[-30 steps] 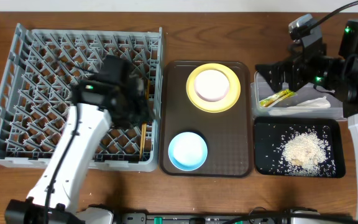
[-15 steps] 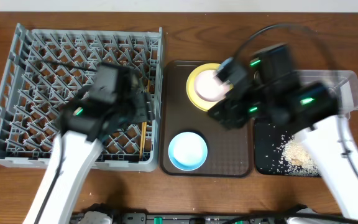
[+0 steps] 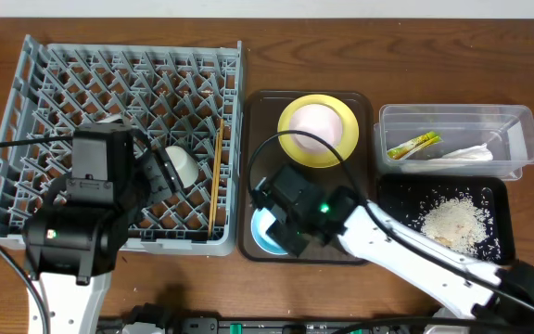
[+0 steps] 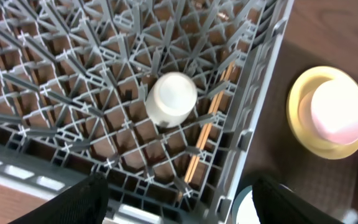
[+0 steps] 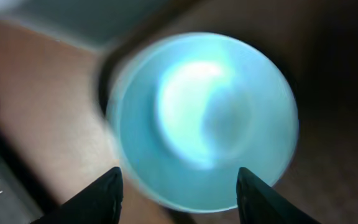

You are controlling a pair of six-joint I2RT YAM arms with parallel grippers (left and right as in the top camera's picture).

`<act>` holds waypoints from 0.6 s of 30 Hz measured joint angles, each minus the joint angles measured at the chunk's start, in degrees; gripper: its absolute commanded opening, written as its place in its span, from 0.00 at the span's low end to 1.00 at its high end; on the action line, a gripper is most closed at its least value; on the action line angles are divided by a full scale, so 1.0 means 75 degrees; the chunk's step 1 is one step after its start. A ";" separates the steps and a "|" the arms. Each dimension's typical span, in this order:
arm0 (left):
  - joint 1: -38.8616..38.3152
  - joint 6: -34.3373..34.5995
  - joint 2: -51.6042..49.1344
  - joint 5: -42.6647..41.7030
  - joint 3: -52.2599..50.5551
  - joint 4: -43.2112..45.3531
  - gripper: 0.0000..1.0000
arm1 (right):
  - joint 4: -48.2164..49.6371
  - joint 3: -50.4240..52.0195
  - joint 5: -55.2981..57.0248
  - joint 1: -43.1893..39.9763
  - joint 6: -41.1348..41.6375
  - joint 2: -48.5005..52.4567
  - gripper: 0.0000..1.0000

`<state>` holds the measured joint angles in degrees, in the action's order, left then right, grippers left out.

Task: Sort waste into correct bins and load items into the dishwasher
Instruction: 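Reach the right gripper to the light-blue bowl and grasp its rim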

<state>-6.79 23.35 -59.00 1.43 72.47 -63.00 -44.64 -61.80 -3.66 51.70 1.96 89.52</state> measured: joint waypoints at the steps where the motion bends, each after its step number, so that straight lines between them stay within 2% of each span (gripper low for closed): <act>1: 0.0000 0.0006 -0.0029 -0.0020 0.0000 -0.0029 0.77 | 0.0055 0.0026 0.0239 -0.0012 0.0099 0.0041 0.54; 7: 0.0000 0.0038 -0.0367 -0.0399 0.0000 -0.0160 0.77 | 0.0224 0.0050 0.1134 -0.0376 0.0484 0.0067 0.49; 14: 0.0000 0.0047 -0.0662 -0.0697 0.0000 -0.0163 0.71 | 0.0344 0.0242 0.0930 -0.0691 0.0650 0.0583 0.29; 15: 0.0000 0.0044 -0.0664 -0.0755 0.0000 -0.0163 0.71 | 0.0364 0.0277 0.0883 -0.0691 0.0656 0.0685 0.25; 18: 0.0000 -0.0020 -0.0664 -0.0988 0.0000 -0.0154 0.71 | 0.0466 0.0306 0.0766 -0.0691 0.0667 0.0944 0.02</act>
<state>-6.79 23.20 -63.99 -5.98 72.47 -64.16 -41.15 -59.51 2.09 46.52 6.96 96.60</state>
